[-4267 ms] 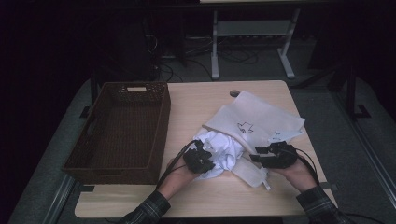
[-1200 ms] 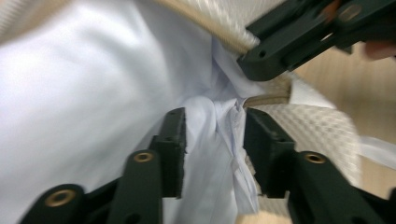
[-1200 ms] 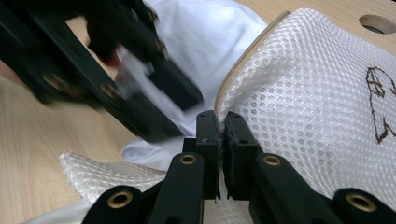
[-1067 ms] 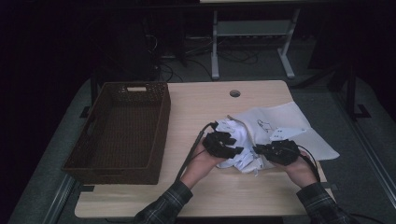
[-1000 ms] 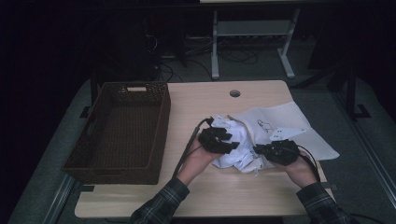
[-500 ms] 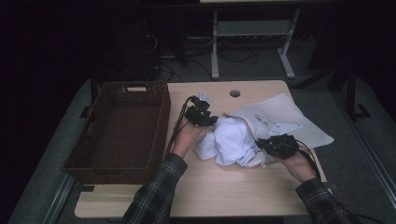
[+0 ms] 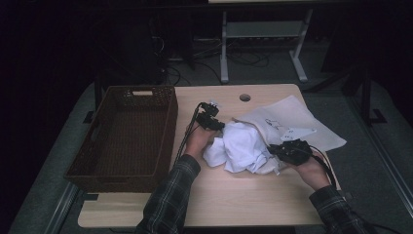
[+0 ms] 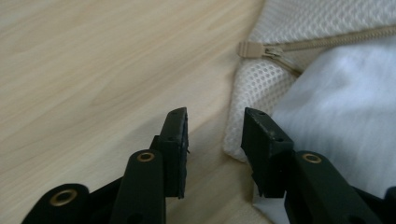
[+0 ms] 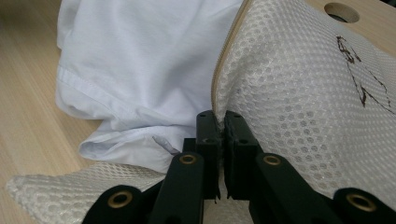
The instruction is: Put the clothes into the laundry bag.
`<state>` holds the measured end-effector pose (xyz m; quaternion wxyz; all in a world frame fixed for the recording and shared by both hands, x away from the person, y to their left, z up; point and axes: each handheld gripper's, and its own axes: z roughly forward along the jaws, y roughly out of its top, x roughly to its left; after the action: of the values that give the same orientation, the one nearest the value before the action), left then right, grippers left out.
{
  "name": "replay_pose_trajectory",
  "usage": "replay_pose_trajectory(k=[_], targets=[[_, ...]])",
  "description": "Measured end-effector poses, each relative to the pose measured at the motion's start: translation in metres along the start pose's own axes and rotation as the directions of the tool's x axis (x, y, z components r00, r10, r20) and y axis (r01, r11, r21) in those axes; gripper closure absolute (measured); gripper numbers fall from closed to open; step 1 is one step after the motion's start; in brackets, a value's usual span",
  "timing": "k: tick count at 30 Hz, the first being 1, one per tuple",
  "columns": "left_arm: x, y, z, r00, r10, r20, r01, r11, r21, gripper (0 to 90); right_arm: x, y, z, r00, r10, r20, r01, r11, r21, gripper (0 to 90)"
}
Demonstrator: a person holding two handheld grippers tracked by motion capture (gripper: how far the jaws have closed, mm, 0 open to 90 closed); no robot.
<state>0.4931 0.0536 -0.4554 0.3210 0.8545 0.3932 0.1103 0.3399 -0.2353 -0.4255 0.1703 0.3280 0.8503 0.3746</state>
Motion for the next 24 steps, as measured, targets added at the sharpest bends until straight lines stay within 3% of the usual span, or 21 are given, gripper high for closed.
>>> replay_pose_trajectory(k=[4,5,6,9,15,22,24], targets=[[-0.003,-0.002,0.003,0.9996,0.022,0.018,-0.022,0.9997,0.012,67.3,0.000,0.000,0.000,1.0000,0.000,0.000,0.000,1.000,0.000,84.8],[-0.003,-0.002,0.004,0.9994,0.024,0.023,-0.024,0.9996,0.014,70.4,0.000,0.000,0.000,1.0000,-0.001,0.000,0.001,1.000,0.000,84.9],[-0.005,-0.004,0.004,0.9986,0.033,0.041,-0.034,0.9994,0.010,80.2,0.000,0.000,0.000,1.0000,-0.002,0.001,0.002,1.000,-0.001,84.9],[-0.007,-0.004,0.004,0.9984,0.045,0.035,-0.046,0.9989,0.010,86.8,0.000,0.000,0.000,1.0000,-0.003,0.000,0.003,1.000,-0.002,84.9],[-0.008,-0.010,-0.005,0.9997,0.024,-0.002,-0.023,0.9992,0.032,88.3,0.000,-0.002,-0.003,1.0000,-0.005,0.005,0.005,1.000,-0.004,84.9],[-0.008,-0.039,-0.036,0.9978,-0.044,-0.051,0.047,0.9972,0.059,88.2,0.002,-0.004,-0.006,1.0000,-0.004,-0.005,0.004,1.000,-0.009,84.9],[-0.012,-0.050,-0.045,0.9975,-0.041,-0.057,0.045,0.9968,0.066,88.2,0.005,-0.004,-0.007,0.9999,-0.011,-0.013,0.011,1.000,-0.008,84.9]])
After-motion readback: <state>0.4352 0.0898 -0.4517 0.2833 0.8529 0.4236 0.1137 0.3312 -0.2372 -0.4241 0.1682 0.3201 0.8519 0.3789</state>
